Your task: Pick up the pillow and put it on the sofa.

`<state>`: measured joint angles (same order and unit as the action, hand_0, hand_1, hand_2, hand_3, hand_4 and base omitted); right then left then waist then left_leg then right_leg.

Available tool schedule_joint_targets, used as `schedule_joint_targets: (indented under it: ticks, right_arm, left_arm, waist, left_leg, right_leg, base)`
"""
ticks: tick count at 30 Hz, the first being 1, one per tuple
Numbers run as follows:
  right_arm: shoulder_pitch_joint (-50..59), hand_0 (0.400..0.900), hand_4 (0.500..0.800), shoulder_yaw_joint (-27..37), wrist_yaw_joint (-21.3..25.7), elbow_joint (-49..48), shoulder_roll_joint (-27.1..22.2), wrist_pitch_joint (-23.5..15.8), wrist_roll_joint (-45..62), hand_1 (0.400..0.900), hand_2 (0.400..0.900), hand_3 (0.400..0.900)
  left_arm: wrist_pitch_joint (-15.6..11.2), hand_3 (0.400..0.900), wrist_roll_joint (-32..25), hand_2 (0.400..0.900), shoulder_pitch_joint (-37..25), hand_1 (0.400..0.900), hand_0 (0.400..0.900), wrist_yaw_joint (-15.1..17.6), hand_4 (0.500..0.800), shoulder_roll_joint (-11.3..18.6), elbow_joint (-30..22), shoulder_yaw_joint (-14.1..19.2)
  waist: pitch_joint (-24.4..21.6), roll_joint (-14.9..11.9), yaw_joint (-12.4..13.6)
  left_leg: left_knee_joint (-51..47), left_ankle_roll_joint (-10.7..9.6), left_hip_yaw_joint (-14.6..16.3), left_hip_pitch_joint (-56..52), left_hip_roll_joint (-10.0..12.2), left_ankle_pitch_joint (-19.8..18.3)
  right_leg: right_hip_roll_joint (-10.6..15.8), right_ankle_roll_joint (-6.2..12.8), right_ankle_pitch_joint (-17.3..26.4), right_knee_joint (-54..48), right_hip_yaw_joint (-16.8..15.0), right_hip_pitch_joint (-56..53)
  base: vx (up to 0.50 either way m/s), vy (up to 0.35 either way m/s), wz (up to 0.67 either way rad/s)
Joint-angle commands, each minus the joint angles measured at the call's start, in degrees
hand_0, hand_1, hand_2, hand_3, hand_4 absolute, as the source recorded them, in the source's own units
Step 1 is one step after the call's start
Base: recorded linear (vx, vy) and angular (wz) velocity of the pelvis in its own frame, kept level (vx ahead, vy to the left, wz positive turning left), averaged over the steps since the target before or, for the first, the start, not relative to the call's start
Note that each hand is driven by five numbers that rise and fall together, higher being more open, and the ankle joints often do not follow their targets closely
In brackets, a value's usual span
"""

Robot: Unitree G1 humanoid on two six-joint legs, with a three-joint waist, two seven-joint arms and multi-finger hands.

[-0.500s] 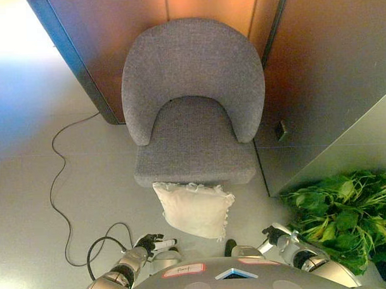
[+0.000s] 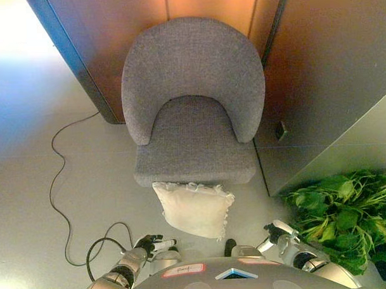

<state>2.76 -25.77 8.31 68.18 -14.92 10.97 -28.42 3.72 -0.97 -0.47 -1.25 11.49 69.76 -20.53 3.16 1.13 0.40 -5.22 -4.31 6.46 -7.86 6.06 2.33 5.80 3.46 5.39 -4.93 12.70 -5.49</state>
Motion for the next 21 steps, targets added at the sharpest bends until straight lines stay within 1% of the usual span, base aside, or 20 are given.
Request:
schedule_joint_targets:
  ticks: [1,2,5,8,9,10,12,16,21]
  right_arm:
    - [9.2,0.9,0.8,-3.6,5.0,-1.6,-2.2,2.1,-2.2,0.9,0.9,0.9]
    - [9.6,0.9,0.8,-3.7,5.3,-1.7,-2.3,2.3,-2.0,0.9,0.9,0.9]
    - [14.1,0.9,0.8,-3.7,7.7,-2.5,-3.8,3.0,-0.2,0.9,0.9,0.9]
    - [18.2,0.9,0.8,-3.5,9.5,-3.0,-5.1,4.5,1.1,0.9,0.9,0.9]
    - [18.9,0.9,0.8,-3.5,9.6,-3.1,-5.2,4.8,1.5,0.9,0.9,0.9]
    - [20.8,0.9,0.8,-3.6,10.0,-3.2,-5.8,5.4,2.9,0.9,0.9,0.9]
    - [23.5,0.9,0.8,-3.5,10.1,-3.2,-6.8,6.0,4.9,0.9,0.9,0.9]
    - [30.6,0.9,0.8,-3.9,9.7,-2.7,-9.2,7.2,7.9,0.9,0.9,0.9]
    - [36.6,0.9,0.8,-3.7,10.2,-1.8,-12.3,7.4,9.5,0.9,0.9,0.9]
  left_arm:
    - [-1.5,0.9,-5.8,0.9,-5.4,0.9,0.9,2.3,0.8,3.2,-0.5,0.7]
    - [-1.5,0.9,-7.1,0.9,-5.5,0.9,0.9,2.1,0.8,3.3,-0.7,0.6]
    - [-3.0,0.9,-16.2,0.9,-7.2,0.9,0.9,0.2,0.8,4.0,-1.6,1.9]
    - [-4.0,0.9,-22.4,0.9,-8.2,0.9,0.9,-0.9,0.8,4.4,-2.7,3.4]
    - [-4.1,0.9,-23.4,0.9,-8.2,0.9,0.9,-1.0,0.8,4.5,-2.9,3.6]
    - [-4.7,0.9,-24.5,0.9,-8.3,0.9,0.9,-1.5,0.8,4.9,-3.6,4.3]
    - [-5.1,0.9,-25.1,0.9,-8.7,0.9,0.9,-2.1,0.8,5.4,-4.6,4.6]
    - [-5.9,0.9,-26.6,0.9,-9.9,0.9,0.9,-3.7,0.8,6.6,-8.1,3.1]
    - [-6.6,0.9,-30.3,0.9,-10.4,0.9,0.9,-4.7,0.8,7.5,-12.9,1.9]
  waist:
    - [7.2,-1.7,1.7]
    - [7.4,-1.6,1.8]
    - [10.9,-1.0,3.1]
    - [14.3,0.0,4.6]
    - [14.7,0.2,4.8]
    - [16.2,0.7,5.6]
    - [17.8,1.4,6.4]
    - [21.3,3.6,7.8]
    - [24.3,5.7,8.8]
  left_leg:
    - [1.8,1.8,-0.8,2.2,-2.0,-5.0]
    - [2.1,1.8,-1.1,2.9,-2.0,-4.9]
    - [4.6,2.2,-3.2,8.9,-2.5,-3.9]
    - [7.8,2.0,-5.4,14.2,-3.3,-3.4]
    - [8.4,1.9,-5.7,14.9,-3.4,-3.3]
    - [9.4,1.6,-6.4,16.7,-3.7,-3.1]
    - [10.6,1.2,-7.3,18.9,-4.1,-2.8]
    - [13.4,1.0,-9.0,24.7,-5.5,-1.8]
    - [16.8,1.7,-9.3,30.1,-7.2,-1.7]
  right_leg:
    - [2.6,4.16,-6.8,4.3,-1.0,-0.4]
    - [2.7,4.08,-6.9,4.6,-1.0,0.2]
    - [3.1,3.31,-7.3,7.8,-1.0,5.3]
    - [3.4,2.44,-7.9,10.7,-0.3,9.0]
    - [3.5,2.33,-8.0,11.0,-0.2,9.5]
    - [3.6,2.02,-8.2,11.6,0.3,10.4]
    - [3.8,1.68,-8.5,12.4,1.1,11.7]
    - [4.6,0.99,-9.2,16.0,2.4,16.8]
    - [5.8,0.93,-9.7,20.9,3.2,23.0]
  base:
    - [-0.01,-0.038,0.22]
    - [-0.04,-0.036,0.27]
    - [-0.16,-0.048,0.32]
    - [-0.14,-0.038,0.32]
    - [-0.09,-0.047,0.26]
    - [-0.08,-0.049,0.23]
    - [-0.09,-0.05,0.22]
    - [-0.1,-0.016,0.14]
    - [-0.1,0.034,0.07]
